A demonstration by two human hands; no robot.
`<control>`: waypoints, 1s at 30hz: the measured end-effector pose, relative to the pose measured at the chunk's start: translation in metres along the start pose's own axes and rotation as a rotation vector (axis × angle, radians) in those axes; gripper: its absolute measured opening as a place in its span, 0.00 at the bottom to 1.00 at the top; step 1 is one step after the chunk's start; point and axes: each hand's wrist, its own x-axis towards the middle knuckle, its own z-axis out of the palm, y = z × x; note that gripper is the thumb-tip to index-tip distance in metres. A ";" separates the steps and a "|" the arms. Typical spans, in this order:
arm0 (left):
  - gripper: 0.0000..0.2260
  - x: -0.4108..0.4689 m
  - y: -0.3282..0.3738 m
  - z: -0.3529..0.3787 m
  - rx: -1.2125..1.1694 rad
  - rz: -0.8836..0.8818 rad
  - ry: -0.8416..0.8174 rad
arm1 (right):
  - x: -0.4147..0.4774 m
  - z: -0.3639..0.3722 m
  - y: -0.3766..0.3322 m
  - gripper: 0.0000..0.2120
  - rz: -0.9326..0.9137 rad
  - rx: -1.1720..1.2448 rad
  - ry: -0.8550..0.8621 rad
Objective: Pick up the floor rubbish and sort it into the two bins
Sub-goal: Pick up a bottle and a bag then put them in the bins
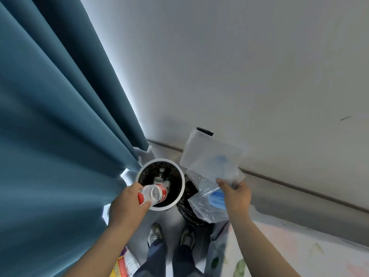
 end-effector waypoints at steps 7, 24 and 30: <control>0.15 0.059 -0.027 0.069 0.080 -0.025 -0.043 | 0.046 0.031 0.055 0.08 0.045 -0.009 0.021; 0.11 0.172 -0.079 0.218 0.223 0.028 -0.118 | 0.140 0.090 0.194 0.07 0.111 -0.033 0.084; 0.11 0.196 -0.086 0.248 0.248 0.034 -0.151 | 0.157 0.103 0.222 0.07 0.132 -0.011 0.124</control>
